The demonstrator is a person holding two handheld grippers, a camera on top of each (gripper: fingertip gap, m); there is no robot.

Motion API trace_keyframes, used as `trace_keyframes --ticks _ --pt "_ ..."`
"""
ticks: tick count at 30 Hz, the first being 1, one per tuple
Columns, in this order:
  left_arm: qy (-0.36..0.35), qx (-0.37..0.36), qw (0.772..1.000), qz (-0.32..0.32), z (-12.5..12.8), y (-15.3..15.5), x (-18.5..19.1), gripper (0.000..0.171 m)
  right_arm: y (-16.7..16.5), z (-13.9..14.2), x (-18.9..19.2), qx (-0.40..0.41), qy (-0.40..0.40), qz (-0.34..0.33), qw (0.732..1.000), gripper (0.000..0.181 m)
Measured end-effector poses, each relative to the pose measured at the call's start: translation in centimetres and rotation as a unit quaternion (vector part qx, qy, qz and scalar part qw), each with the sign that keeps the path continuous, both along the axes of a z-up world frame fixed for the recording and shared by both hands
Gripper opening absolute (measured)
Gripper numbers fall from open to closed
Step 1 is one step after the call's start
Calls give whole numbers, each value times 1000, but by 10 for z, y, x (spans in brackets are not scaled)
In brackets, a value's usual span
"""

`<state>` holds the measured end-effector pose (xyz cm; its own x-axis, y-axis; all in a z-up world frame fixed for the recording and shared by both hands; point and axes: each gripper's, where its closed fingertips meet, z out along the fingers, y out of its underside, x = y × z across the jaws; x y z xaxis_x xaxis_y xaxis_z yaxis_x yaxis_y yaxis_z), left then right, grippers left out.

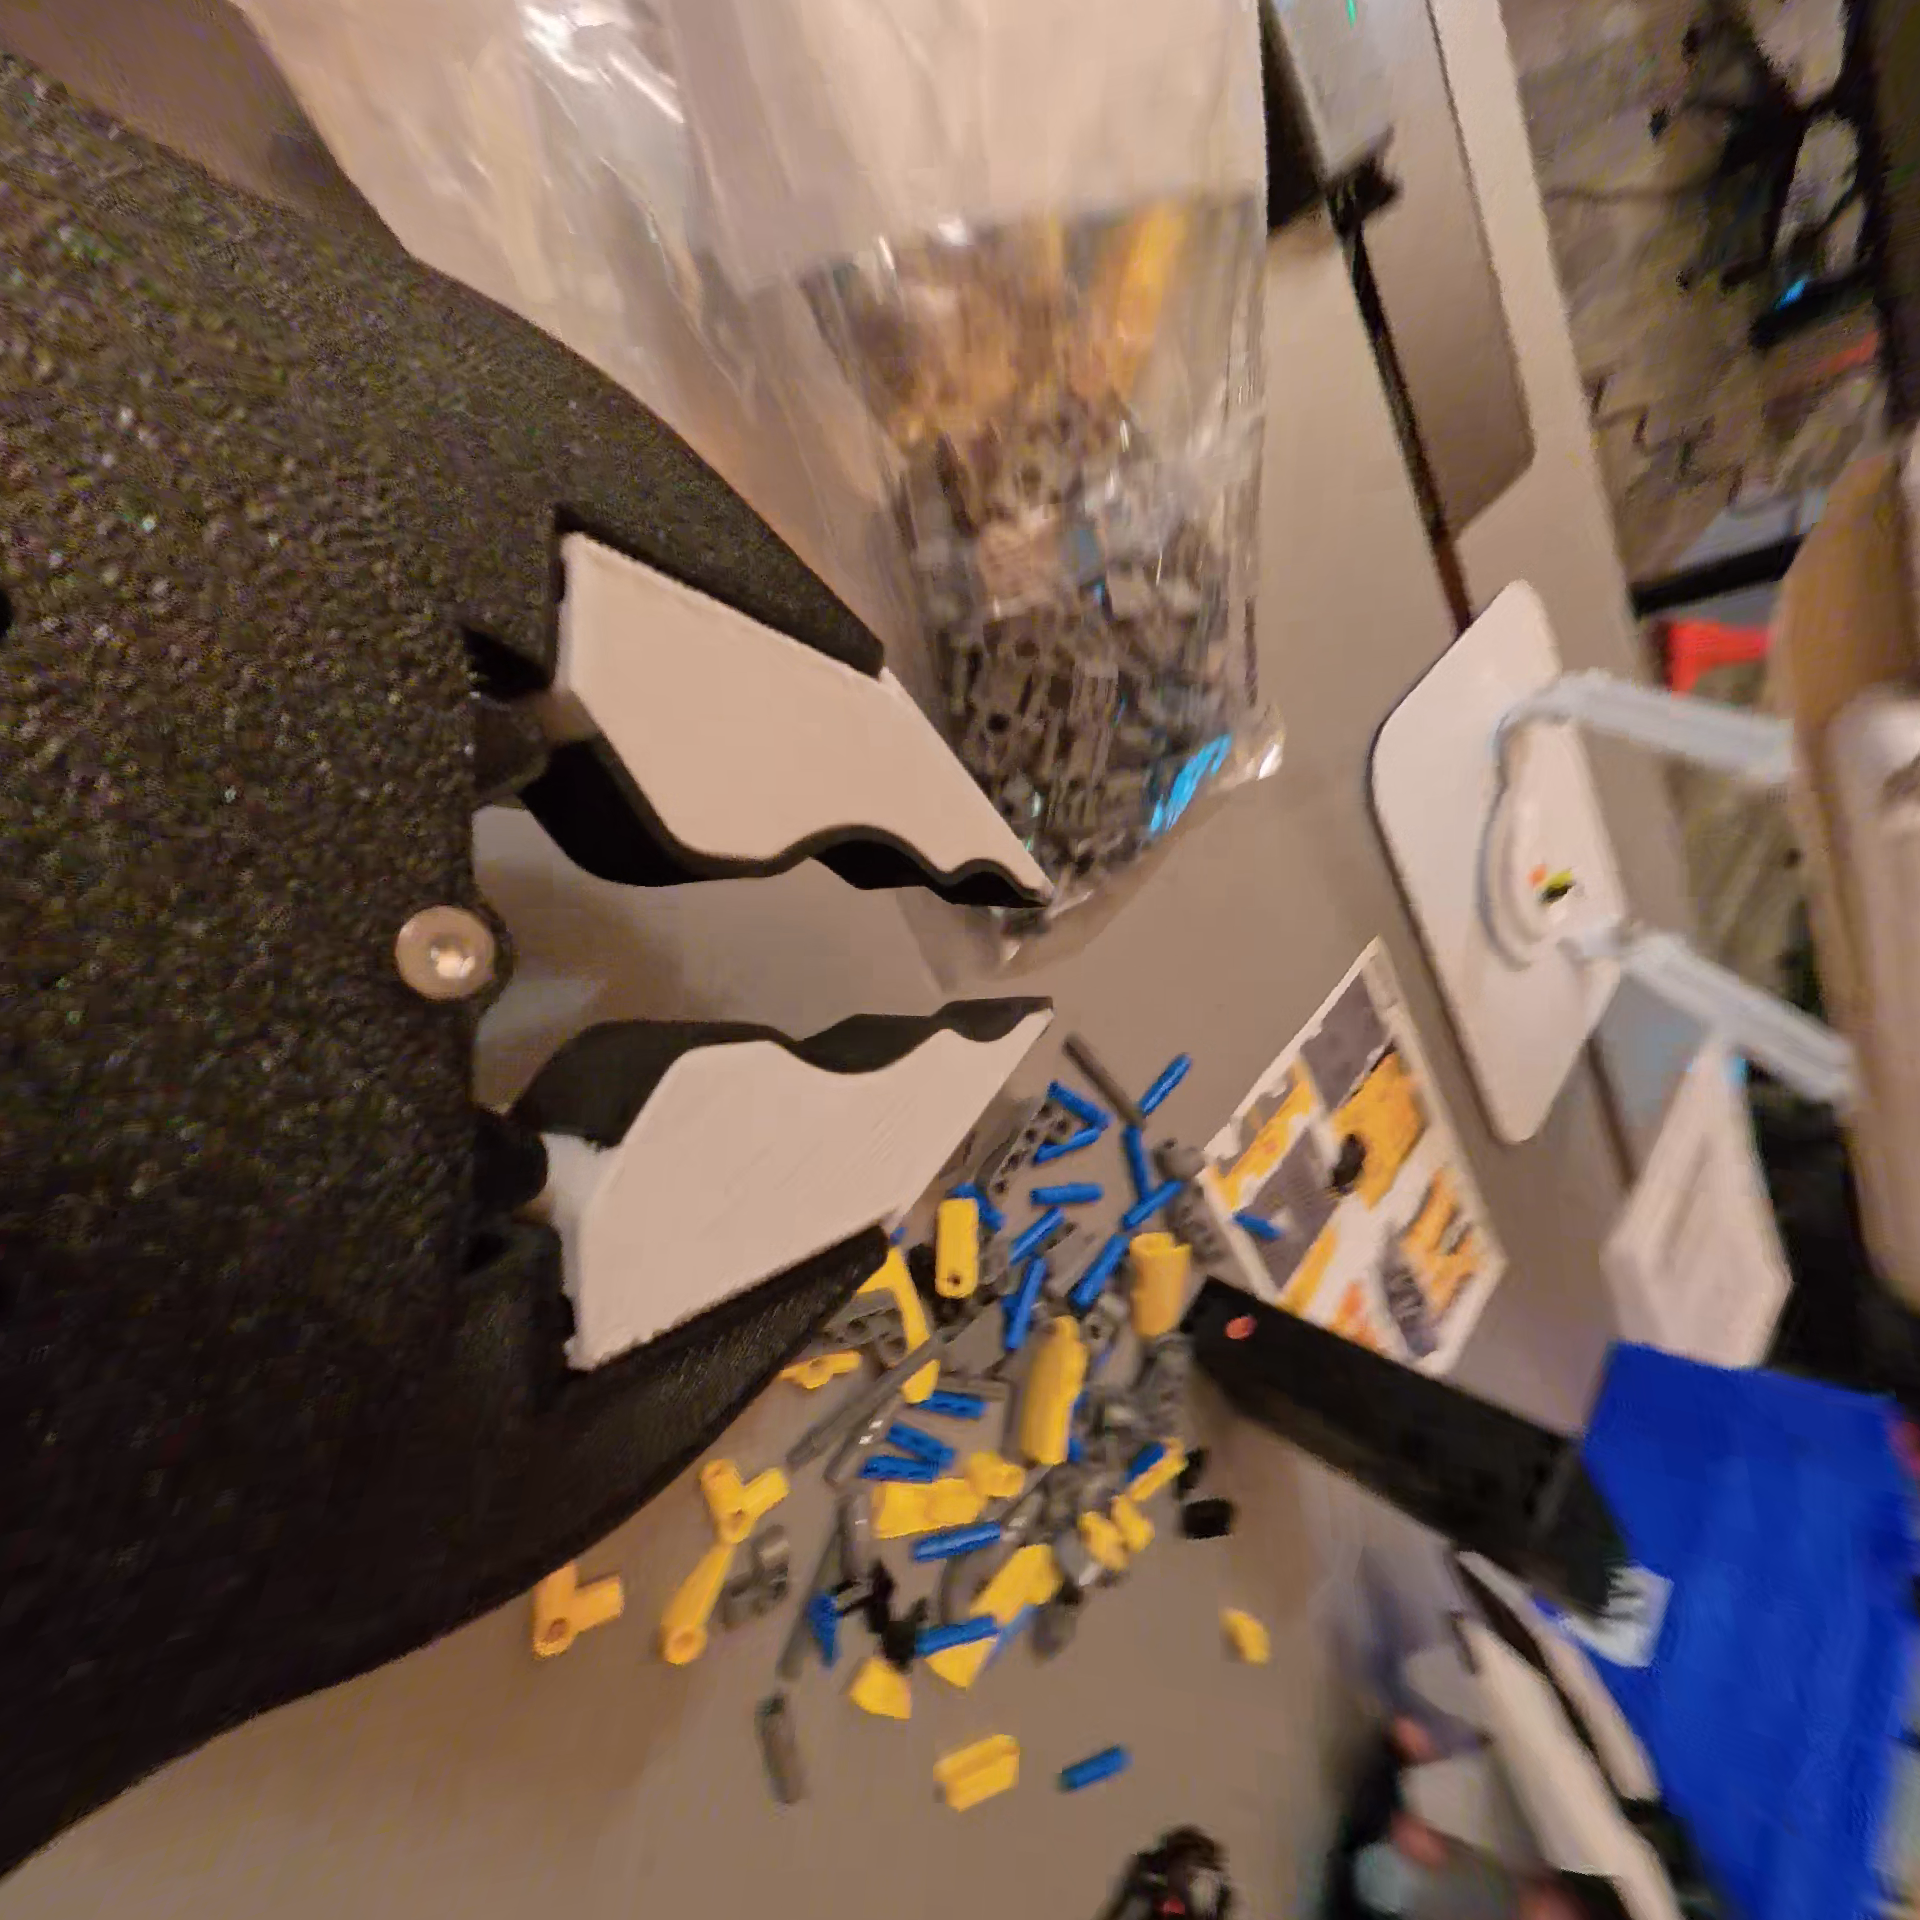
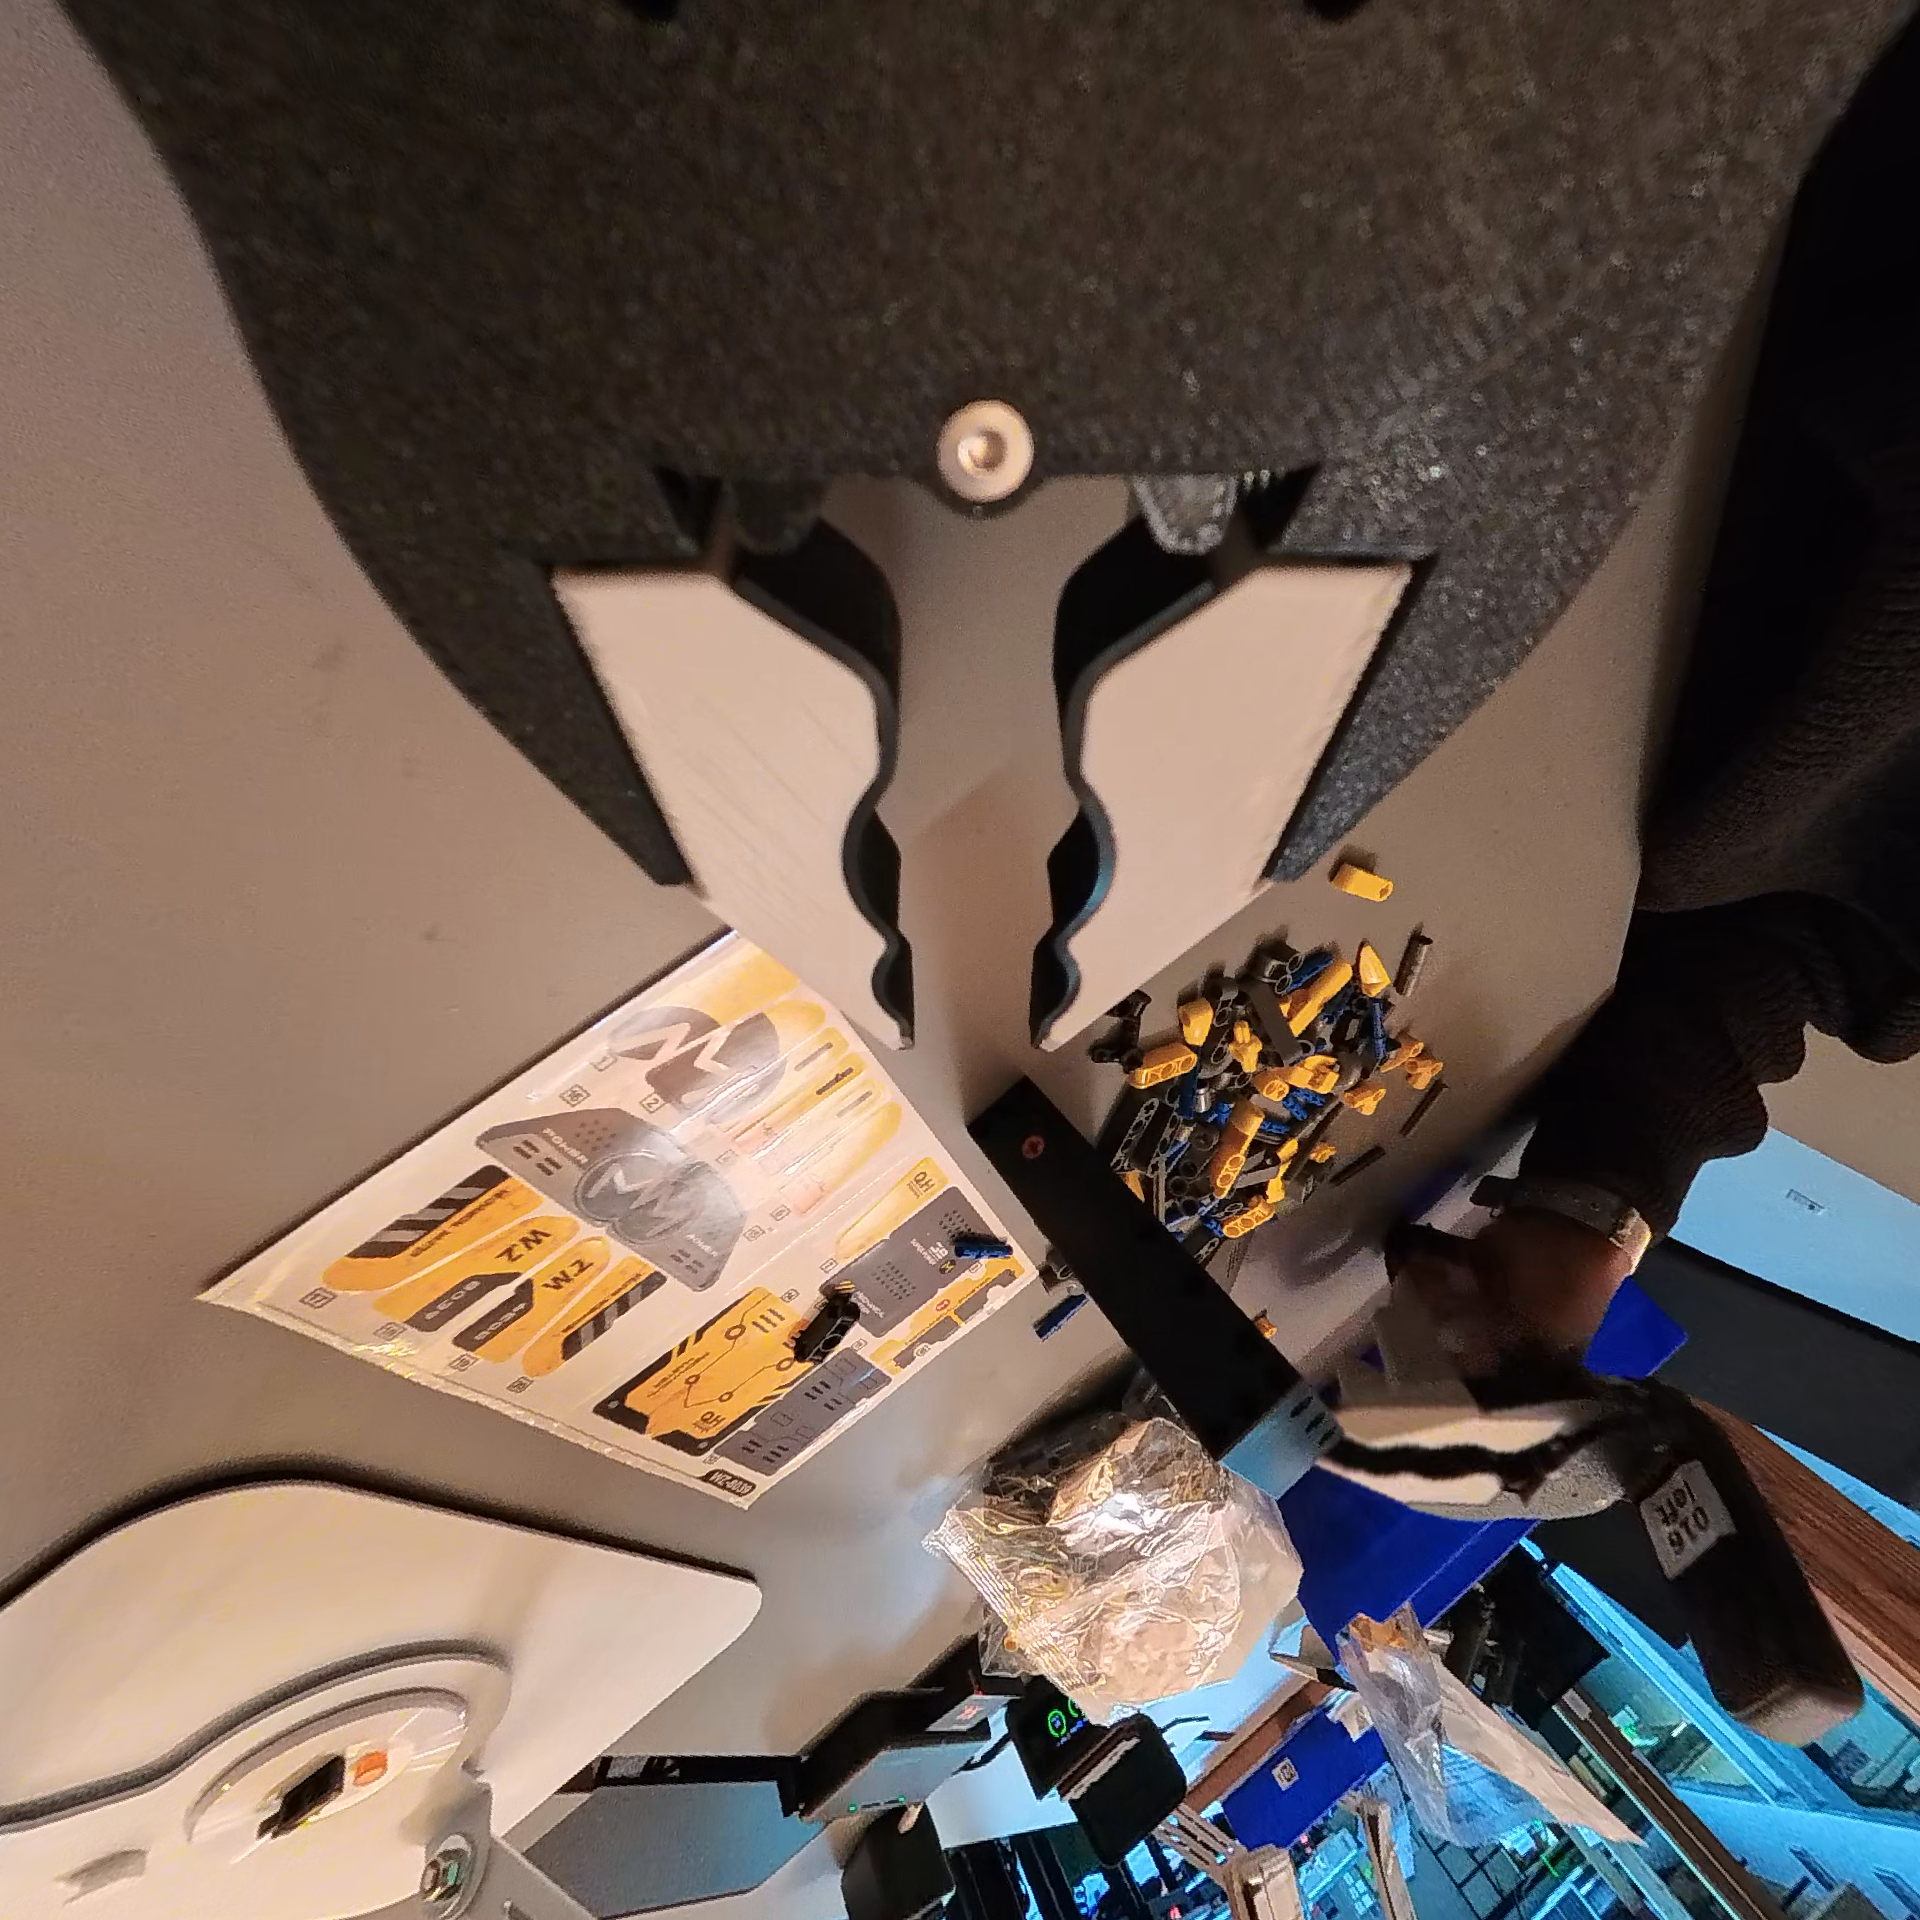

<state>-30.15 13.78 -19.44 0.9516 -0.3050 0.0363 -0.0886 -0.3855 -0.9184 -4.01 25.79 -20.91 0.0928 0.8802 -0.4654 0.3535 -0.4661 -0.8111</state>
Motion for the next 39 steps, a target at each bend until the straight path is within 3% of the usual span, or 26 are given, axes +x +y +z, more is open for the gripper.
trace_keyframes --ticks 3,9,14,21,27,39 --pt "-21 27 998 54 12 -4 -22 17 1 0 0 -3 1 -1 1000 21" --pt "99 30 981 163 3 -23 -42 18 2 2 1 -11 9 -4 1000 21" --pt "96 -71 981 155 -28 -25 -41 19 2 1 1 -7 5 -4 1000 21" --pt "67 -115 977 169 -40 -29 -49 25 2 1 1 -8 6 -3 1000 21" --pt "91 -134 972 172 -47 -28 -49 29 1 1 1 -6 3 -2 1000 21" --pt "76 -137 972 177 -48 -28 -52 31 -1 -6 -1 28 -26 -7 999 21"
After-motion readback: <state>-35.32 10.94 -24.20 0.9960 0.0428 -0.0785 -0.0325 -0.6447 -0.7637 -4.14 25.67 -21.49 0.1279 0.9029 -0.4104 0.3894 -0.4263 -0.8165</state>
